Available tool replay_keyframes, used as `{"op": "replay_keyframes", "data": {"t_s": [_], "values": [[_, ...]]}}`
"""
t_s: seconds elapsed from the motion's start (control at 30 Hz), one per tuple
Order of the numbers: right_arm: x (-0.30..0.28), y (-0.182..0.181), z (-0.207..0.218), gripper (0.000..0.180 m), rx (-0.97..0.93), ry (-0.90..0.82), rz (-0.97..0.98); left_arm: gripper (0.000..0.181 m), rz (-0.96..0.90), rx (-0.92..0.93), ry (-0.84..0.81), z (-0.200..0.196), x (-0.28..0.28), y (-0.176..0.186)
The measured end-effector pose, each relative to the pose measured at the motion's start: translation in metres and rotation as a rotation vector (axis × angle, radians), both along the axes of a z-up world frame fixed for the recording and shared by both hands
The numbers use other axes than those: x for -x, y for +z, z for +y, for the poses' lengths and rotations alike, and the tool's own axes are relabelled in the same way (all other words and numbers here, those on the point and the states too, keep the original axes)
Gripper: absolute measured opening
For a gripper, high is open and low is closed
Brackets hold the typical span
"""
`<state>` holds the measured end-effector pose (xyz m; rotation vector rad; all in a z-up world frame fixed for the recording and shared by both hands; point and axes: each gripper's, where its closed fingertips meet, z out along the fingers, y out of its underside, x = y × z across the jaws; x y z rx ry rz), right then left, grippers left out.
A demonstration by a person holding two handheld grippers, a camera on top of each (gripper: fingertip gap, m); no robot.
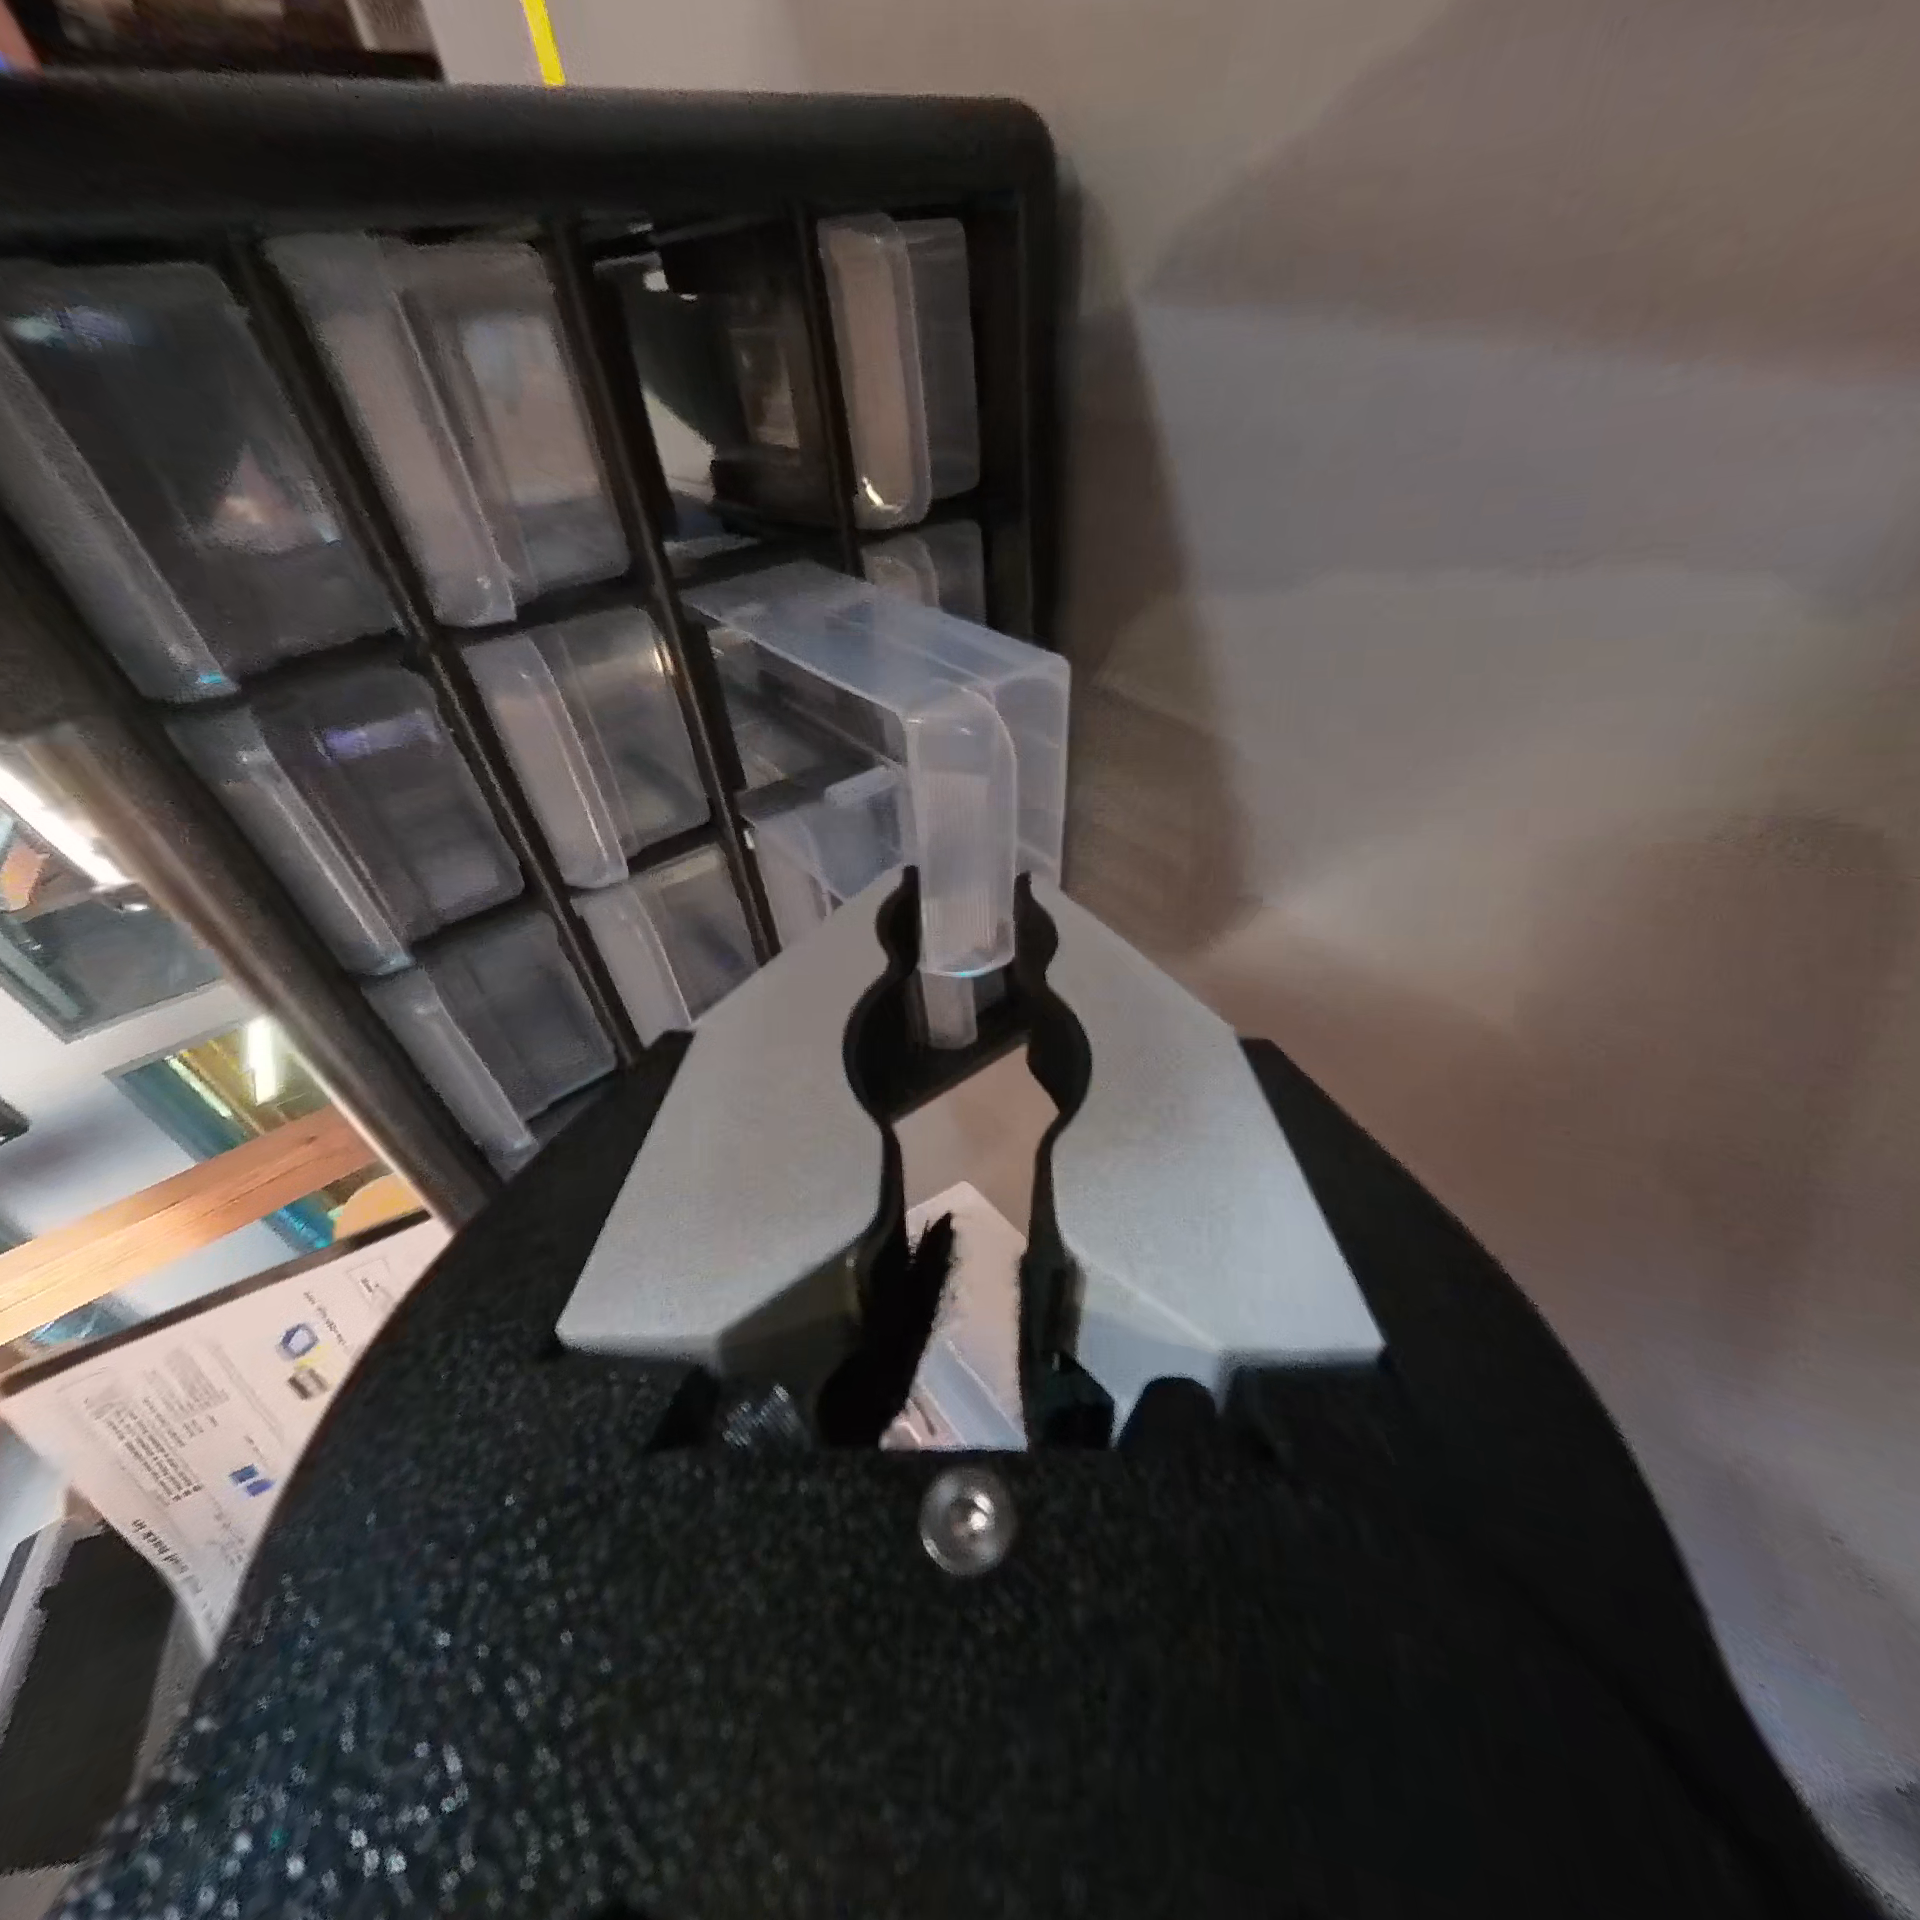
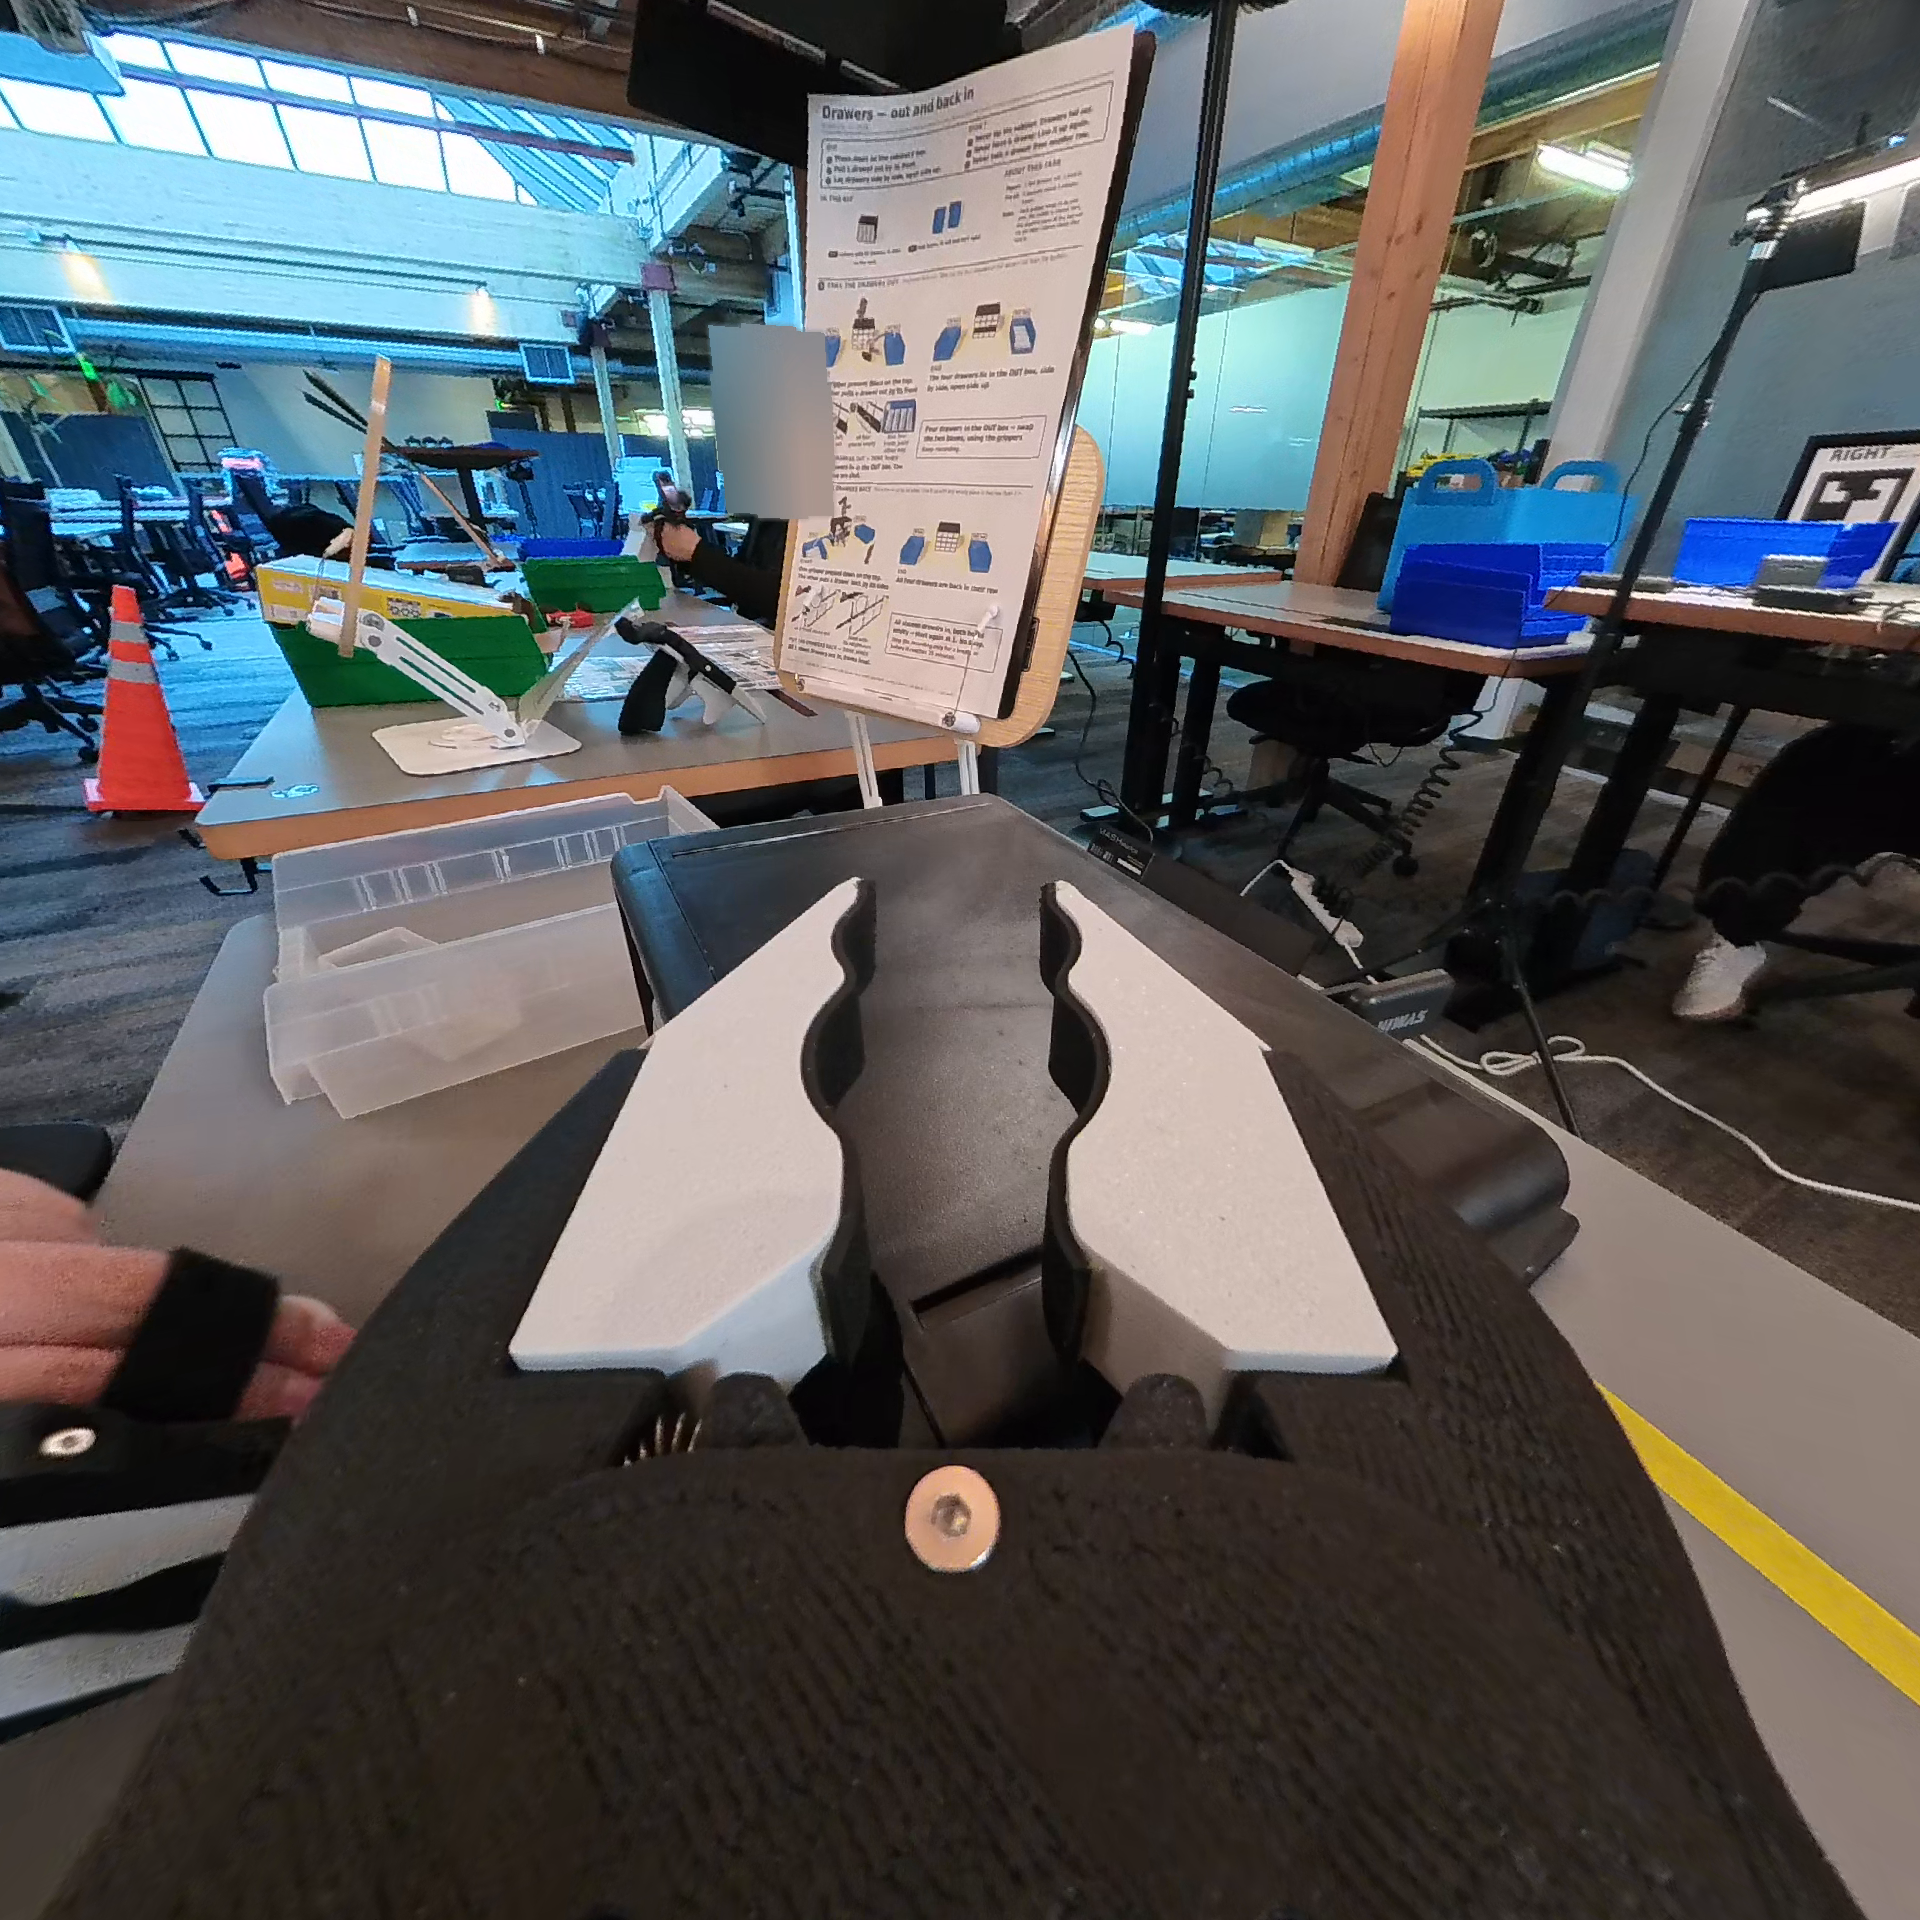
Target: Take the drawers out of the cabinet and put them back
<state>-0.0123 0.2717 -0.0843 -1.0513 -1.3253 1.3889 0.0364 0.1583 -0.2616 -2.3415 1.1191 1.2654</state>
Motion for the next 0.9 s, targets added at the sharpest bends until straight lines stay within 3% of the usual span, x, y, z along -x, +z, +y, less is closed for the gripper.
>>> {"op": "replay_keyframes", "data": {"t_s": [0.43, 0.47, 0.53, 0.57, 0.63, 0.77, 0.9], "values": [[0.001, 0.0, 0.0, 0.031, -0.003, -0.003, -0.004, 0.015, 0.08, -0.276, -0.028, 0.059, 0.041, 0.004], [0.001, 0.0, 0.0, 0.031, -0.002, -0.002, -0.003, 0.022, 0.092, -0.315, -0.022, 0.061, 0.044, 0.006], [0.001, 0.0, 0.0, 0.031, -0.002, -0.002, -0.004, 0.054, 0.086, -0.347, -0.034, 0.058, 0.041, 0.005], [0.001, 0.0, 0.0, 0.03, -0.003, -0.002, -0.004, 0.057, 0.064, -0.371, -0.055, 0.056, 0.035, 0.005], [0.001, 0.0, 0.0, 0.03, -0.004, -0.003, -0.005, 0.053, 0.039, -0.424, -0.122, 0.048, 0.018, 0.008], [0.001, 0.0, 0.0, 0.03, 0.001, 0.0, -0.001, 0.027, -0.027, -0.412, -0.218, 0.039, -0.006, -0.007], [0.001, 0.0, 0.0, 0.03, -0.003, -0.003, -0.003, 0.032, -0.024, -0.359, -0.146, 0.045, 0.012, -0.021]]}}
